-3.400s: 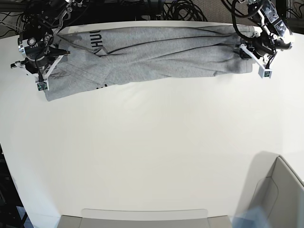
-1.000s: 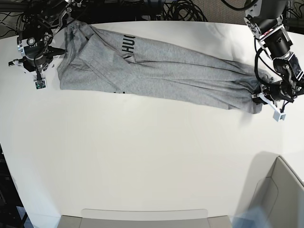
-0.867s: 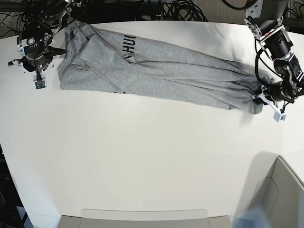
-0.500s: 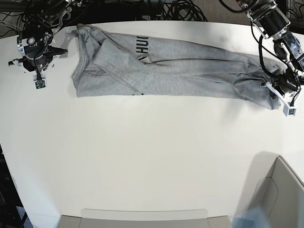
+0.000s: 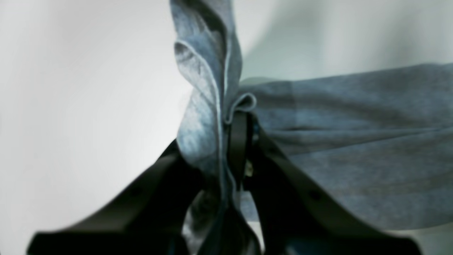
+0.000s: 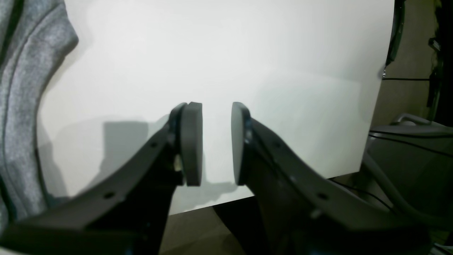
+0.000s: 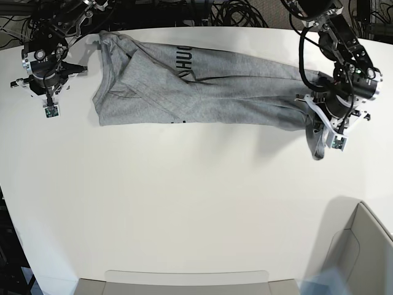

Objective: Fold the T-shirt properly
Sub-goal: 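Fold the strip end with the left gripper over toward the right gripper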

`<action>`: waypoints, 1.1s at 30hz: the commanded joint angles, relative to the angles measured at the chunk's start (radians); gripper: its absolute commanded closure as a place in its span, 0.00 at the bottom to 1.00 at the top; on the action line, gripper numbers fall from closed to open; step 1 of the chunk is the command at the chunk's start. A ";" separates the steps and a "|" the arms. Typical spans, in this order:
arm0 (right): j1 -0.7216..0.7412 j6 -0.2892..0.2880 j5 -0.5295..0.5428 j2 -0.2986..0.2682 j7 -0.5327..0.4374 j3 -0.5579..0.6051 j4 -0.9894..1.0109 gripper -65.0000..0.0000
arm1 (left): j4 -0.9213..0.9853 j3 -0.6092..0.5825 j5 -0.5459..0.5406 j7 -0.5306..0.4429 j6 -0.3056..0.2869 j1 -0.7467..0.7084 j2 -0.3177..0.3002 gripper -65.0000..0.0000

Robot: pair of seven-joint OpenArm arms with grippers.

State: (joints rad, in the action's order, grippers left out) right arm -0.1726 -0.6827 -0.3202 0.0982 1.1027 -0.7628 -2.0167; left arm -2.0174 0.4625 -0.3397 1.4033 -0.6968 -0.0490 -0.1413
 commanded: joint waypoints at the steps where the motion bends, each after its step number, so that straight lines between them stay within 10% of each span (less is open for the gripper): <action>1: 0.006 -0.015 -0.003 -0.005 -0.009 -0.001 -0.020 0.77 | -0.013 -0.020 0.001 -0.007 -0.001 -0.012 -0.004 1.00; 13: 0.006 -0.015 -0.003 -0.005 -0.009 0.001 -0.020 0.77 | -0.029 -0.299 -0.003 -0.007 0.147 -0.088 0.134 1.00; 21: 0.006 -0.015 -0.003 -0.005 -0.009 0.001 -0.020 0.77 | -0.021 -0.514 -0.002 -0.092 0.372 -0.111 0.136 1.00; 29: 0.005 -0.015 -0.003 -0.005 -0.009 0.001 -0.020 0.77 | -0.003 -0.531 -0.002 -0.115 0.389 -0.111 0.136 1.00; 33: 0.006 -0.015 -0.003 -0.005 -0.009 0.001 -0.020 0.77 | -0.009 -0.532 -0.005 -0.114 0.389 -0.134 0.134 0.79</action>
State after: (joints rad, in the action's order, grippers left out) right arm -0.1722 -0.6827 -0.3202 0.1001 1.1027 -0.7620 -2.0167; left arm -2.0064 -0.0666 -0.3325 1.3003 -0.3096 -0.1848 -0.0059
